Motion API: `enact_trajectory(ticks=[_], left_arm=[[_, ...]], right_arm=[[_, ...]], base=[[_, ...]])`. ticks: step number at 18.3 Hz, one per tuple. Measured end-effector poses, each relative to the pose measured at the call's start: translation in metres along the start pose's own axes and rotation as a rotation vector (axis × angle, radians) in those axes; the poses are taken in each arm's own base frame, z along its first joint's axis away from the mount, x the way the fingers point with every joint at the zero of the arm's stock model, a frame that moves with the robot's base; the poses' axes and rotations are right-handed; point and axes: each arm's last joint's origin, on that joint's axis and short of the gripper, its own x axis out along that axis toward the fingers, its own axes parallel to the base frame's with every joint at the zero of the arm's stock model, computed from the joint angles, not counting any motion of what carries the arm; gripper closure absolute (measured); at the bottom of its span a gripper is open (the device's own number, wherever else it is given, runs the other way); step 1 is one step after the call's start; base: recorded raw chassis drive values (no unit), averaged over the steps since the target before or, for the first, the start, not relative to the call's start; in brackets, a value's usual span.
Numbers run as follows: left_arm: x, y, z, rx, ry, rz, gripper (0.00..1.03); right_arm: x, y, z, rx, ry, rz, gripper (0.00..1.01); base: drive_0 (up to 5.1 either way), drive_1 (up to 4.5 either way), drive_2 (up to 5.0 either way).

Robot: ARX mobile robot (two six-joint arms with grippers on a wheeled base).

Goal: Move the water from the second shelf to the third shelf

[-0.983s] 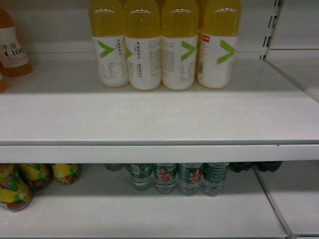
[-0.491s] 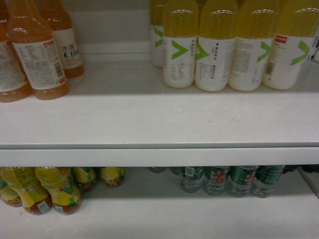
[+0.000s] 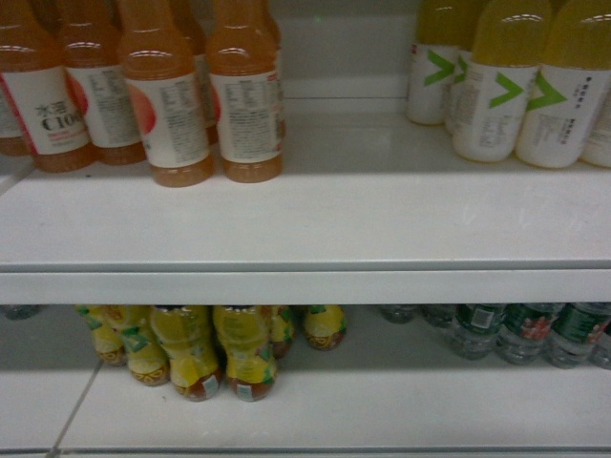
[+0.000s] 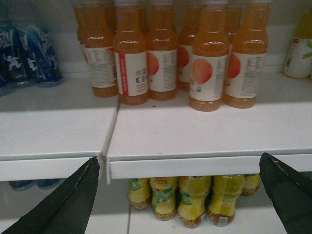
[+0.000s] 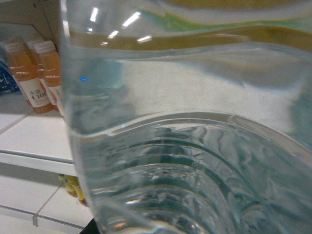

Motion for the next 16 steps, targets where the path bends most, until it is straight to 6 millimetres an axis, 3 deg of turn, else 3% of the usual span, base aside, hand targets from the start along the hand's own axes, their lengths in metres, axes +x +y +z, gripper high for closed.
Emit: enact_trajectory(ticks=[6,16], left_arm=[[0.0,0.0,0.0,0.0,0.0,-0.001,0.05],[0.0,0.0,-0.0001,0.0,0.002,0.0,0.05]], right_arm=[[-0.0002,0.0002,0.0003,-0.002,-0.003,0.001,0.61],[-0.0001,0.0001,0.0,0.0,0.0,0.0,0.61]], base=[[-4.9,1.28,3.5],[-5.0,2.45,2.5]])
